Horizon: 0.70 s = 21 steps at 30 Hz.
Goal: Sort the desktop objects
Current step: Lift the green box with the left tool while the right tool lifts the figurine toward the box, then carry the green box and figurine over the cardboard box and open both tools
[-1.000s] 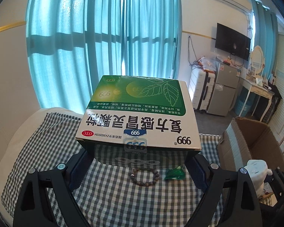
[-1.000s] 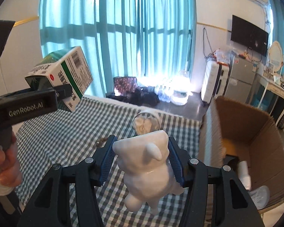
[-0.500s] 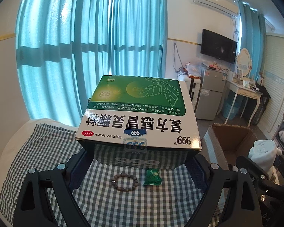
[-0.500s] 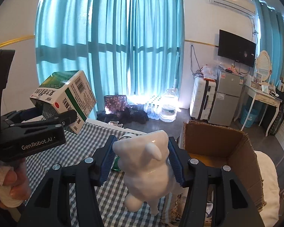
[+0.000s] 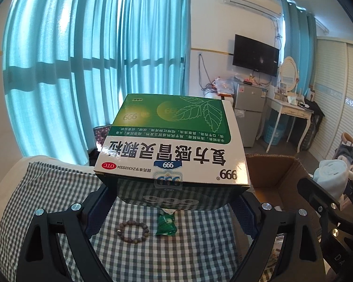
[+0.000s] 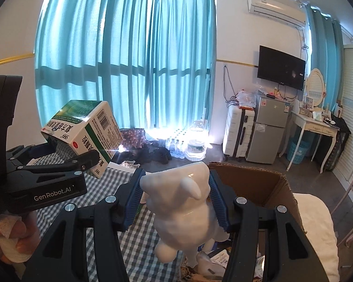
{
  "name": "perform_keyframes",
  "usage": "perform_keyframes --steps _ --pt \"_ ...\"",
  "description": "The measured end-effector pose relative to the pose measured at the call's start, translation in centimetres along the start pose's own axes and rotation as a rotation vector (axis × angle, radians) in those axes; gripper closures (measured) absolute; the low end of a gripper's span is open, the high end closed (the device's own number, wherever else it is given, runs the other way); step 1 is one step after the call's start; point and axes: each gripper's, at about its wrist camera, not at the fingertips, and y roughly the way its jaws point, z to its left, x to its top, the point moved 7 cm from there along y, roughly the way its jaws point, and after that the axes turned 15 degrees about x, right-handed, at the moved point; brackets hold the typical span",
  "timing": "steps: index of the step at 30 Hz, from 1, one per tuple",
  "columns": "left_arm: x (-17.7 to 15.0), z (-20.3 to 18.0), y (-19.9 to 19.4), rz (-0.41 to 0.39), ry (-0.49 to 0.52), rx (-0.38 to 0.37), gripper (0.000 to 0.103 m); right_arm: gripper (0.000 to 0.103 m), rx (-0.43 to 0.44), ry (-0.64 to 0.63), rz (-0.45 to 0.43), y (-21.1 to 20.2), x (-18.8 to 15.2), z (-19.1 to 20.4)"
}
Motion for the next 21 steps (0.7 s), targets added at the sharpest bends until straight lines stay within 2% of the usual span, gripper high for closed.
perform_keyframes --steps 13,21 --pt "-0.3 -5.7 0.7 0.010 0.068 -0.078 0.010 0.051 -0.089 0.035 0.004 -0.9 -0.3 -5.4" --pt "-0.6 -10.4 1.3 0.022 0.104 -0.146 0.010 0.051 -0.125 0.081 0.046 -0.6 -1.8 -8.9"
